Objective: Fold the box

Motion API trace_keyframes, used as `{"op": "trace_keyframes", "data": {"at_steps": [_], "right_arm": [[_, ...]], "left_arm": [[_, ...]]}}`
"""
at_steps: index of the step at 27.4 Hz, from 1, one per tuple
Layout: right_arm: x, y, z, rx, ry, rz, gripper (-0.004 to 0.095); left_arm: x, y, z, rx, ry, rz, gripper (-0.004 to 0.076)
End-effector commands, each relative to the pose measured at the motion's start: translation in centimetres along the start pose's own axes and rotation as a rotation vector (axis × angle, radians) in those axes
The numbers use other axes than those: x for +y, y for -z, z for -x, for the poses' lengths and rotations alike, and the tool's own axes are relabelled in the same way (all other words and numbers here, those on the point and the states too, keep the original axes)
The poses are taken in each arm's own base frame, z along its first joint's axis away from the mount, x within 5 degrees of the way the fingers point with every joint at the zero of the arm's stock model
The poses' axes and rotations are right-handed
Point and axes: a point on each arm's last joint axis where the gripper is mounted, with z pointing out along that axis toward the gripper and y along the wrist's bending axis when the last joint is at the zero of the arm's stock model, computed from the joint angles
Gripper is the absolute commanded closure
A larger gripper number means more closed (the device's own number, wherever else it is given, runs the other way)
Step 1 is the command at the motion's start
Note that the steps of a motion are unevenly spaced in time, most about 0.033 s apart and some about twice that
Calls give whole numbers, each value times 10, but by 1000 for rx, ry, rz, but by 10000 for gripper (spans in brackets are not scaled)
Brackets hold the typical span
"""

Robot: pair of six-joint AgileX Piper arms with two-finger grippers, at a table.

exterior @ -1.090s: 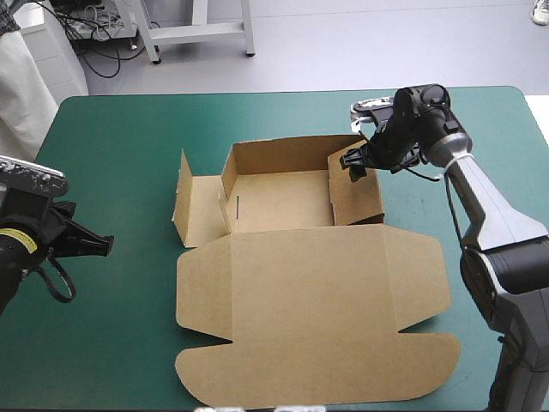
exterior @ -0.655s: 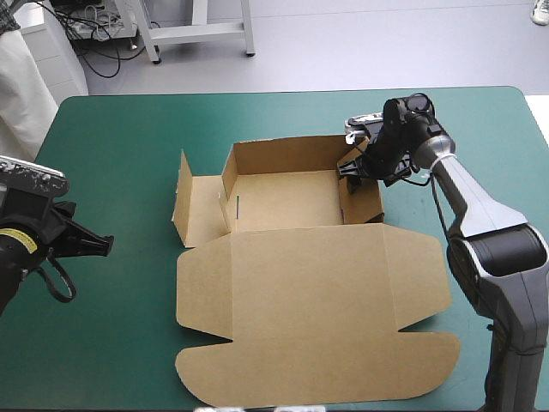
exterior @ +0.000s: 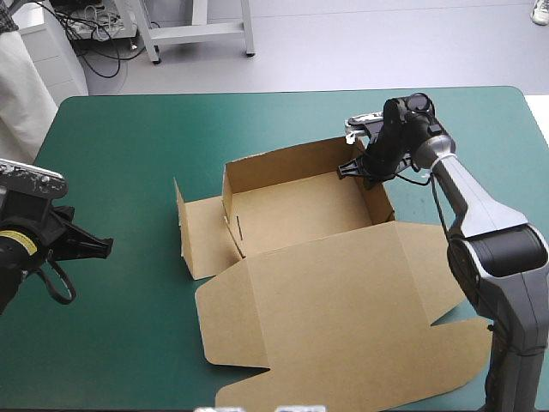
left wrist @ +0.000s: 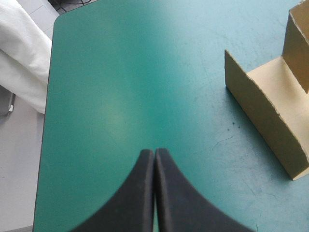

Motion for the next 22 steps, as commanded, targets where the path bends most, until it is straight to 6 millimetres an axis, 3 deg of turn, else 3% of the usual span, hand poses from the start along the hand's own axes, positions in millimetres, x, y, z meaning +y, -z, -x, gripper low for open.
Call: {"op": "trace_keyframes", "data": {"at_steps": [1, 12, 22], "right_arm": [[2, 59, -3, -128, 48, -11, 931], [-26, 179, -43, -409, 72, 2, 932], [-36, 257, -87, -643, 57, 75, 932]], "left_arm": [[3, 9, 9, -89, 20, 13, 756], [3, 9, 10, -93, 53, 11, 756], [3, 9, 10, -93, 71, 10, 756]]}}
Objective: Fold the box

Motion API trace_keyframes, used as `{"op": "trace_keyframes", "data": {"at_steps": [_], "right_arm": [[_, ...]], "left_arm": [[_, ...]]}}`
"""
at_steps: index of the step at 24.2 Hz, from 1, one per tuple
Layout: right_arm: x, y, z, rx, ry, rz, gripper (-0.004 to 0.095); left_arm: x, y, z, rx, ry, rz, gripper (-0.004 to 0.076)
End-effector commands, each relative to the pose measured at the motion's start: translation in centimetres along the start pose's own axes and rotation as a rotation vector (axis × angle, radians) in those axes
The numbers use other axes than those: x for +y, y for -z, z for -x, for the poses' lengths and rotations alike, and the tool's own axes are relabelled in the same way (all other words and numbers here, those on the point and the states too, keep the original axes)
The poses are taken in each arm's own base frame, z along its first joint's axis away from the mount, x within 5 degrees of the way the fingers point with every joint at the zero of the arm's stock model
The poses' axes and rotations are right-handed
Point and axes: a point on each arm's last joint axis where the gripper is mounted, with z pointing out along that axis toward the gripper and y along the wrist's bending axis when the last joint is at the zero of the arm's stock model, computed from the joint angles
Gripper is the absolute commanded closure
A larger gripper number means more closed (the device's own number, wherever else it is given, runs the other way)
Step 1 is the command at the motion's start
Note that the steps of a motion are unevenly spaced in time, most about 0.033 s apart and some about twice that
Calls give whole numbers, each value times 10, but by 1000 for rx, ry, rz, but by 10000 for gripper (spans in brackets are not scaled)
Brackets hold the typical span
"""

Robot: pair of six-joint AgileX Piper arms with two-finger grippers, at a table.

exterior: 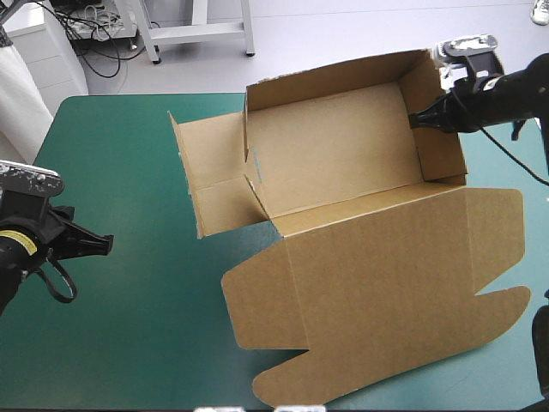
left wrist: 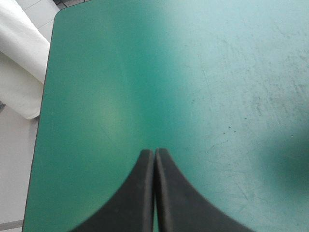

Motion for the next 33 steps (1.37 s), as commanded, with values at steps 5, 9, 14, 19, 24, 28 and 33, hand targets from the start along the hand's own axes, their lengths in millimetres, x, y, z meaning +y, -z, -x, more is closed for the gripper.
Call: {"op": "trace_keyframes", "data": {"at_steps": [5, 9, 14, 19, 24, 28, 33], "right_arm": [[19, 73, -10, -162, 66, 10, 932], [12, 73, -31, -123, 46, -3, 932], [17, 74, -31, -164, 36, 77, 931], [20, 79, -32, -179, 52, 81, 931], [21, 79, -31, -185, 48, 93, 931], [23, 80, -30, -199, 40, 120, 931], [25, 80, -29, -210, 35, 142, 931]], "left_arm": [[-1, 6, 13, -140, 56, -29, 730], [-14, -11, 13, -138, 89, -127, 728], [-27, -30, 18, -100, 71, -230, 728], [-21, -53, 19, -49, 114, -356, 728], [5, -58, 11, -65, 229, -486, 728], [6, -60, 3, -148, 319, -652, 729], [1, -79, -17, -182, 443, -768, 731]]}}
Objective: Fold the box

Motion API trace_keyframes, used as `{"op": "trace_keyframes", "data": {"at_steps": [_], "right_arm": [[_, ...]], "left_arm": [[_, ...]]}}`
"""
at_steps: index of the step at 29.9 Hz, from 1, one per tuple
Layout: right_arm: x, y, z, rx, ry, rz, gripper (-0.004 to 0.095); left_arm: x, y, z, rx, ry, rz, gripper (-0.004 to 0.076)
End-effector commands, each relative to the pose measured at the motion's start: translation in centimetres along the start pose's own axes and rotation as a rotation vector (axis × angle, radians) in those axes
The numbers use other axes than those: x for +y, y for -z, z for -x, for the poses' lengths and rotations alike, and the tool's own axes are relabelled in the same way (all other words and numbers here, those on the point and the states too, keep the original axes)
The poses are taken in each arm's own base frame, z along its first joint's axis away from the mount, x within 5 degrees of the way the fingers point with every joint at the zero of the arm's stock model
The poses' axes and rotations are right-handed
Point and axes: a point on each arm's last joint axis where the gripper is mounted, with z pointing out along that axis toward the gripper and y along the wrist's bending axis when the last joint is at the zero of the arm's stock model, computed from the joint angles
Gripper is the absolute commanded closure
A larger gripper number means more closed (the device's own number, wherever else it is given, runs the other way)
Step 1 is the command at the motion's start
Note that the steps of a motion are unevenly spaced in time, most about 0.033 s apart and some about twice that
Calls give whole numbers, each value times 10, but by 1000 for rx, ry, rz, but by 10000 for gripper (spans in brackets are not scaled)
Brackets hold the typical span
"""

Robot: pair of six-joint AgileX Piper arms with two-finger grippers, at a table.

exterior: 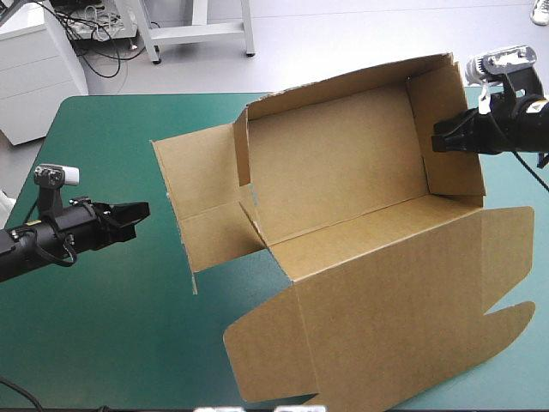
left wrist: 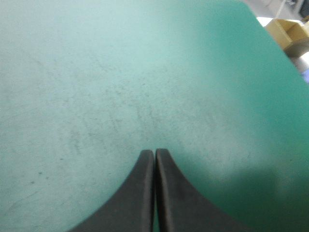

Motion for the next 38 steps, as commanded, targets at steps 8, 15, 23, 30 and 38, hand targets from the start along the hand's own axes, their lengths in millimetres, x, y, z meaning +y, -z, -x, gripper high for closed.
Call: {"op": "trace_keyframes", "data": {"at_steps": [8, 15, 23, 30, 38], "right_arm": [[16, 19, 8, -90, 3, 57, 931], [17, 19, 9, -95, 0, 68, 931], [19, 17, 10, -104, -2, 74, 931], [23, 12, 12, -101, 4, 26, 931], [22, 7, 15, -111, -3, -31, 931]], "left_arm": [[30, -29, -22, -157, 224, -146, 731], [41, -46, -21, -138, 336, -372, 662], [30, -62, -26, -78, 281, -428, 292], [20, -68, -28, -49, 269, -468, 248], [3, -73, -26, -40, 246, -529, 248]]}}
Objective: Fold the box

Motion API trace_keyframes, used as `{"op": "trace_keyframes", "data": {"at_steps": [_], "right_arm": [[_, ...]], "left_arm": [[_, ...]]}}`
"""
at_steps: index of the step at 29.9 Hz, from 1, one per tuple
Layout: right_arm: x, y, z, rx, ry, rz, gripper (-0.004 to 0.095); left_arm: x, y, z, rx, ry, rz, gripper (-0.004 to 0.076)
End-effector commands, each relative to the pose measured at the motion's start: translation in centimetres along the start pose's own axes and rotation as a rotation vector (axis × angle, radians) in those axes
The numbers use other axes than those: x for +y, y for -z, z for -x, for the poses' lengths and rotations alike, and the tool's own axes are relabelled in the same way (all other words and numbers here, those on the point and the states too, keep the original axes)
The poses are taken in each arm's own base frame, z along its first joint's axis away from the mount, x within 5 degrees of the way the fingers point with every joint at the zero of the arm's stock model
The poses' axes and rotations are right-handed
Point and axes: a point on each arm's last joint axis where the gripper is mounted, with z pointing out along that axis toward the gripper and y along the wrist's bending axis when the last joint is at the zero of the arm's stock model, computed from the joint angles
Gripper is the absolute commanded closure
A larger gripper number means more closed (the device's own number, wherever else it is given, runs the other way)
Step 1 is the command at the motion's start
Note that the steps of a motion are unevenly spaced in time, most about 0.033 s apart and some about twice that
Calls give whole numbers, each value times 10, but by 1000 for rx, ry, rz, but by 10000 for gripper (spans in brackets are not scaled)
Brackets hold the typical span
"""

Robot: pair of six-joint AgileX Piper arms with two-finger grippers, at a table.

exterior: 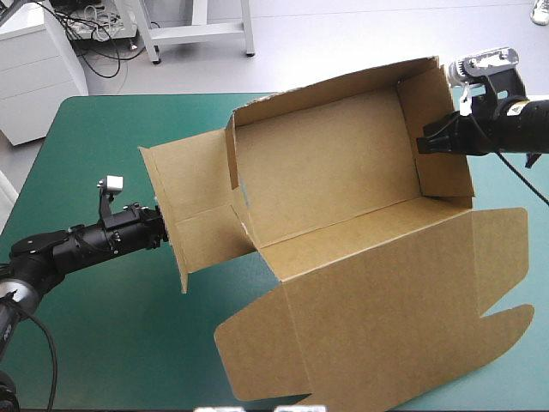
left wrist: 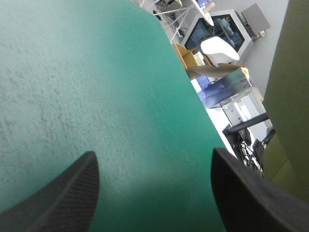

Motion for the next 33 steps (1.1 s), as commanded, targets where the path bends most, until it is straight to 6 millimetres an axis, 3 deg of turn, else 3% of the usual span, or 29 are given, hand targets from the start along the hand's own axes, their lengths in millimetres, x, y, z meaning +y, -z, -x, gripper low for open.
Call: {"op": "trace_keyframes", "data": {"at_steps": [1, 8, 13, 21, 33], "right_arm": [[7, 16, 12, -132, -25, -9, 931], [6, 4, 13, -104, -31, -22, 929], [12, 0, 18, -138, -21, -42, 929], [18, -2, 23, -179, -22, -53, 929], [32, -6, 28, -210, -14, -51, 929]], "left_arm": [[-35, -2, 7, -7, -61, -195, 248], [-79, -1, 21, -44, -183, -292, 248], [-99, 4, 36, -53, -231, -306, 248], [-109, 7, 44, -65, -243, -319, 227], [-116, 1, 41, -51, -226, -367, 227]]}}
